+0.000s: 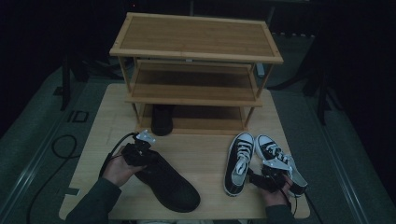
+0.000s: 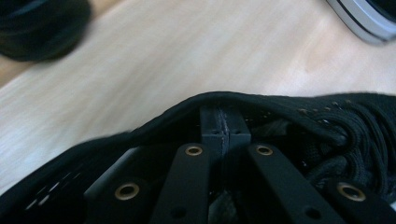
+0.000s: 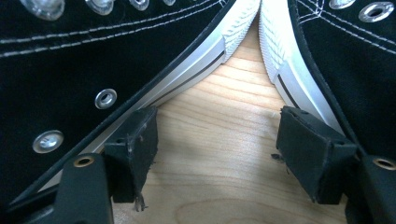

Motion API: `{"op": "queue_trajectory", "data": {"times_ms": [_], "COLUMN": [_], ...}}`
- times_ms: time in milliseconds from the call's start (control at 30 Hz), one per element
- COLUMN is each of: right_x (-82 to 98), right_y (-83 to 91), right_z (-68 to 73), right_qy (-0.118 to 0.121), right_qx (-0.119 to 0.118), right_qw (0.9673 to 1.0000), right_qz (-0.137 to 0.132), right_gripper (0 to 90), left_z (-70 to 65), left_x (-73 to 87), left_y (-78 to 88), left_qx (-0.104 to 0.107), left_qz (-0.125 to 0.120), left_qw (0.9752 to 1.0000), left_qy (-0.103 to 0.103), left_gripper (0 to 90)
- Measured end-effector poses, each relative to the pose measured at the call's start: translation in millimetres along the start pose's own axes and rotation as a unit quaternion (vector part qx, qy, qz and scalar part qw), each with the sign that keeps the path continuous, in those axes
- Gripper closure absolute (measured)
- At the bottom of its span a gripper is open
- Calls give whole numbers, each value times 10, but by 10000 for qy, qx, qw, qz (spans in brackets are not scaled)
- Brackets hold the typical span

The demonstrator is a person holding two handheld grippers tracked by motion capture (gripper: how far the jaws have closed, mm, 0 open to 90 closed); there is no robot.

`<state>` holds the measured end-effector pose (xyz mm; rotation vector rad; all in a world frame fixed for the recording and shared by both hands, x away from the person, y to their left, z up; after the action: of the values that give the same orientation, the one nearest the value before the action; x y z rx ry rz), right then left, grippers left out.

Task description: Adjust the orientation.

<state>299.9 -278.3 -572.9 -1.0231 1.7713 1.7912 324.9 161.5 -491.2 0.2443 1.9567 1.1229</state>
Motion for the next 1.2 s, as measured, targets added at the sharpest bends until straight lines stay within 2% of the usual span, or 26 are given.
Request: {"op": "queue_trajectory", "data": {"times_ms": [100,233,300,333,400,500,767,867,900,1200], "right_x": [0,0,0,0,0,0,0,0,0,0], "right_y": [0,0,0,0,0,-1,0,0,0,0], "right_z": [0,0,0,0,0,0,0,0,0,0], "right_qy": [0,0,0,0,0,-5,-1,0,1,0], "right_qx": [0,1,0,0,0,1,0,-1,-1,-1], "right_qw": [10000,10000,10000,10000,10000,10000,10000,10000,10000,10000], "right_qz": [0,0,0,0,1,-2,-1,0,0,0], "right_gripper": [289,289,289,289,289,289,289,289,289,289], "left_z": [99,233,272,265,221,153,-102,-225,-270,-427], "left_x": [-9,-5,6,9,14,7,-27,-3,14,73], "left_y": [37,99,116,121,134,173,326,307,298,222], "left_qx": [-180,-560,-529,-518,-364,-298,-197,-145,-67,104], "left_qz": [-156,-345,-385,-387,-442,-544,-881,-892,-905,-789], "left_qw": [9993,9958,9952,9957,9971,9973,9959,9959,9959,9966], "left_qy": [274,639,730,658,510,379,80,-35,-64,-201], "left_gripper": [900,900,900,900,900,900,900,900,900,900]}}
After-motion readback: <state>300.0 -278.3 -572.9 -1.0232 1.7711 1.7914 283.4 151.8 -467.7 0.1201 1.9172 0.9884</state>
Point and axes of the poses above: each handheld gripper's, and its own axes: y roughly backward along the jaws, x roughly out of its underside, z roughly to its left, the point moved 2 cm from there along -y, roughly forward along the jaws, and after that the axes turned 7 degrees about x, right-handed, at the moved point
